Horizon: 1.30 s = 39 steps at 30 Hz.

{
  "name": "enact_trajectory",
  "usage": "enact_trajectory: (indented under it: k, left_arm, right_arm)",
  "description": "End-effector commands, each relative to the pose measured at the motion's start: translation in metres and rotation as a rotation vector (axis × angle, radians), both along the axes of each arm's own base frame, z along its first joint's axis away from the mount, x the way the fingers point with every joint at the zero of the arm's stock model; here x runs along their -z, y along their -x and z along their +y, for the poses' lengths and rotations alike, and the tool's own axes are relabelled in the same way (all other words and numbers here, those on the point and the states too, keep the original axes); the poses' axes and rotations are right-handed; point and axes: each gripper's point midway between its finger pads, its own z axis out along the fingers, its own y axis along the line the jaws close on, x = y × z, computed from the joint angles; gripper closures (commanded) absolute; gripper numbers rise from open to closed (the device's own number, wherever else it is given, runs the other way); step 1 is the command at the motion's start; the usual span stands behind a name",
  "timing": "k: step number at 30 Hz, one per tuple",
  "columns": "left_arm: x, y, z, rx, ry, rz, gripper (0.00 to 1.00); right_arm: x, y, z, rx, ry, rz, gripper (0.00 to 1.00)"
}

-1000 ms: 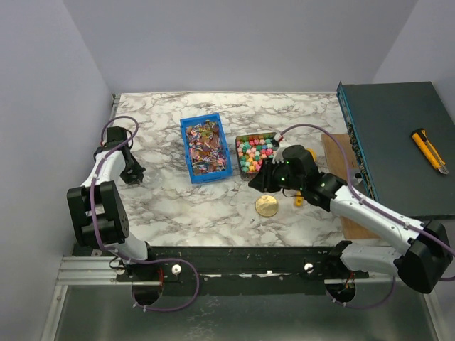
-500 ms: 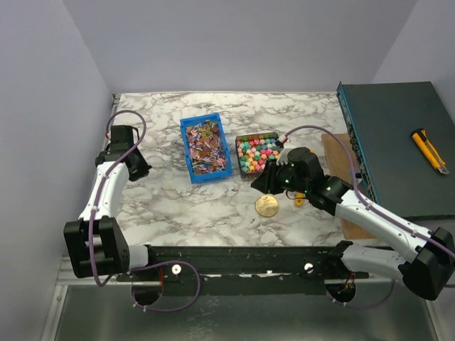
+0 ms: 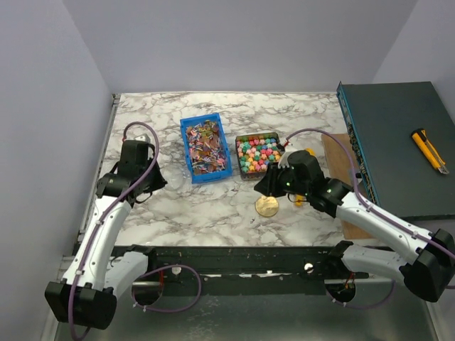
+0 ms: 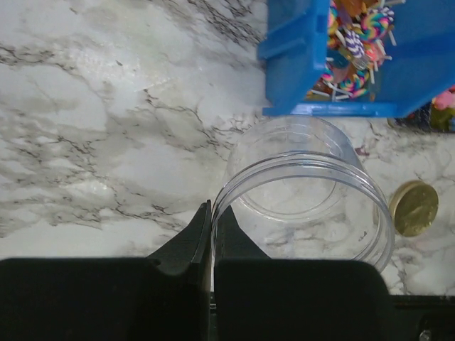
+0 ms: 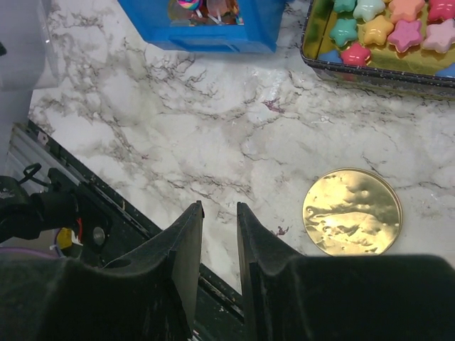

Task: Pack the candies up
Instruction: Place the packing bottle at the center of the board.

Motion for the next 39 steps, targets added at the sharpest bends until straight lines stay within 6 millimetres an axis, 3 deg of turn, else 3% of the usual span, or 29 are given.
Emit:
enact_trajectory:
  k: [1, 7, 14, 25, 39]
  left_arm:
    - [-0.004, 0.028, -0.028, 0.081, 0.055, 0.022, 1.0]
    - [-0.011, 0.045, -0.066, 0.2, 0.041, 0.008, 1.0]
    - [-0.011, 0.051, -0.102, 0.312, -0.084, 0.02, 1.0]
    - [0.029, 0.051, -0.146, 0.459, -0.311, 0.117, 1.0]
    - [0.084, 0.065, -0.204, 0.601, -0.342, 0.206, 1.0]
  right_arm:
    - [0.004, -0.002, -0.012, 0.031, 0.06, -0.027, 0.7]
    - [-0.002, -0.017, -0.028, 0.1, 0.148, -0.083, 0.7]
    - [-0.019, -0.028, -0.035, 0.146, 0.192, -0.113, 0.69]
    - [-0.033, -0.034, -0.054, 0.229, 0.27, -0.116, 0.67]
    - [-0.011, -0.024, -0.07, 0.279, 0.31, -0.06, 0.66]
